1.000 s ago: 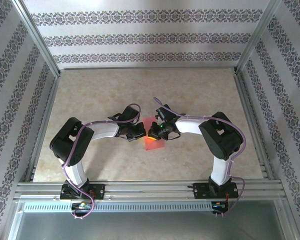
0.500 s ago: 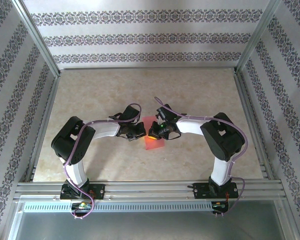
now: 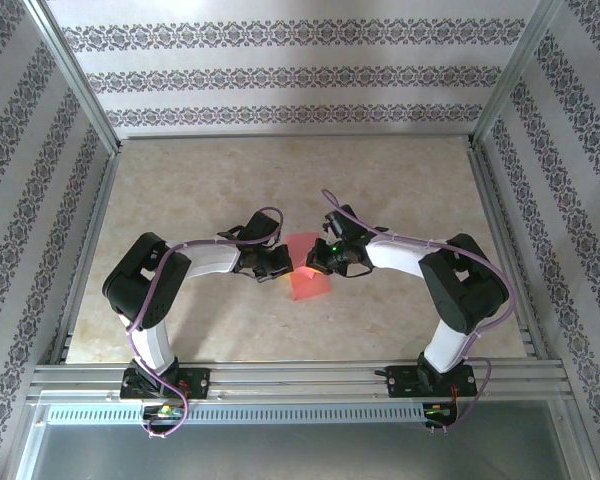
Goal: Fold a paper plane with a square sheet of paper (pick it up from the middle)
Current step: Fold the triangle a second time at the center of the table.
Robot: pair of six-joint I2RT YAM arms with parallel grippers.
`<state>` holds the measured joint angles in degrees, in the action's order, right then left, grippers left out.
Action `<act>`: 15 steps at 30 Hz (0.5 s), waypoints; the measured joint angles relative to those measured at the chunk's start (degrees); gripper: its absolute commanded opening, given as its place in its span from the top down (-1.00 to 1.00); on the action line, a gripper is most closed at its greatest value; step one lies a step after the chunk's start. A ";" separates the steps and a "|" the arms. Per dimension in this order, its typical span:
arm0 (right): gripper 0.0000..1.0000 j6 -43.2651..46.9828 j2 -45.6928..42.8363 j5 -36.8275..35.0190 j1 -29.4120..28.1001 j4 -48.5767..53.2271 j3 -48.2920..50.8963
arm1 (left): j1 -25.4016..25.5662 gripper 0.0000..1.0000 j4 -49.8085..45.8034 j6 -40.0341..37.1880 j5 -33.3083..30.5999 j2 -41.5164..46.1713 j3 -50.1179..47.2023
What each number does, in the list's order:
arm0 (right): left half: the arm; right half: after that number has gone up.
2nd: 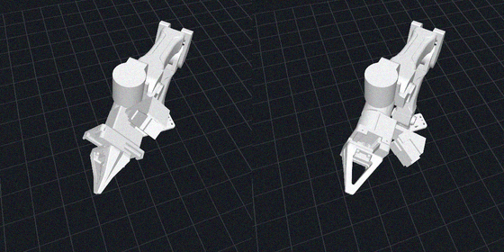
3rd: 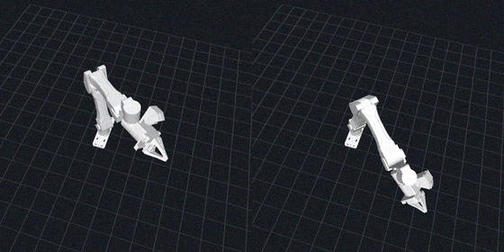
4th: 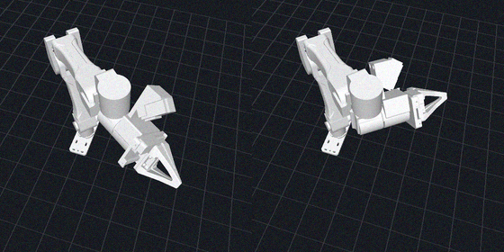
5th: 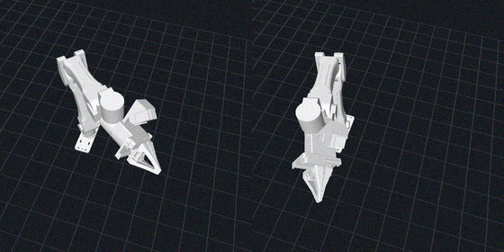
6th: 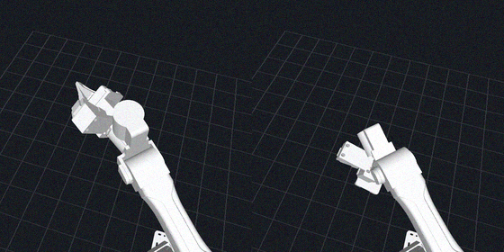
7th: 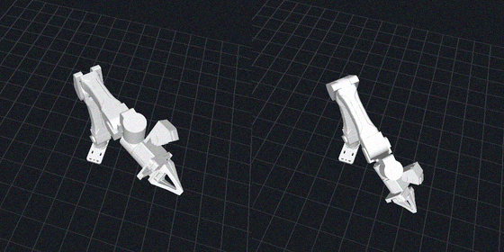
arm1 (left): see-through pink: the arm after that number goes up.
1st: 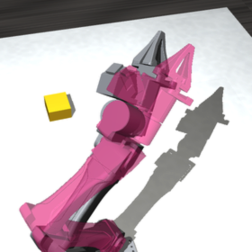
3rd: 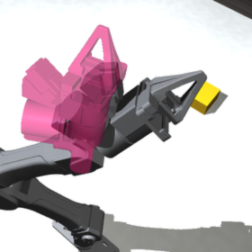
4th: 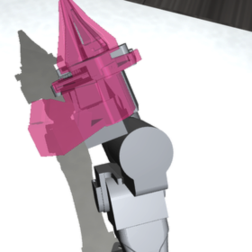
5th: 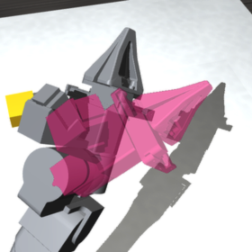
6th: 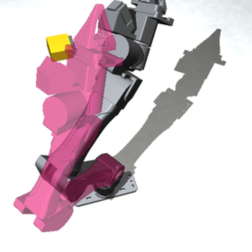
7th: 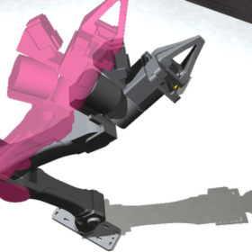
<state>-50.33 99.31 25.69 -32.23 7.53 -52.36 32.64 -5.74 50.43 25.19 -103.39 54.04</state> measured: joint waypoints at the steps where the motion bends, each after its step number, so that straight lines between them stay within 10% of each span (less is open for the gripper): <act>1: 0.85 0.00 0.15 -0.22 0.00 0.02 0.00 | 0.00 0.98 0.00 -0.07 0.07 0.00 0.00; 15: 0.85 0.15 0.83 -2.93 0.26 0.24 2.84 | 0.00 0.93 -0.02 -0.50 0.57 0.00 0.24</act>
<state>-50.17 100.14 22.76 -31.97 7.77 -49.52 32.64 -5.76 49.93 25.76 -103.39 54.28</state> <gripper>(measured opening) 0.078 0.054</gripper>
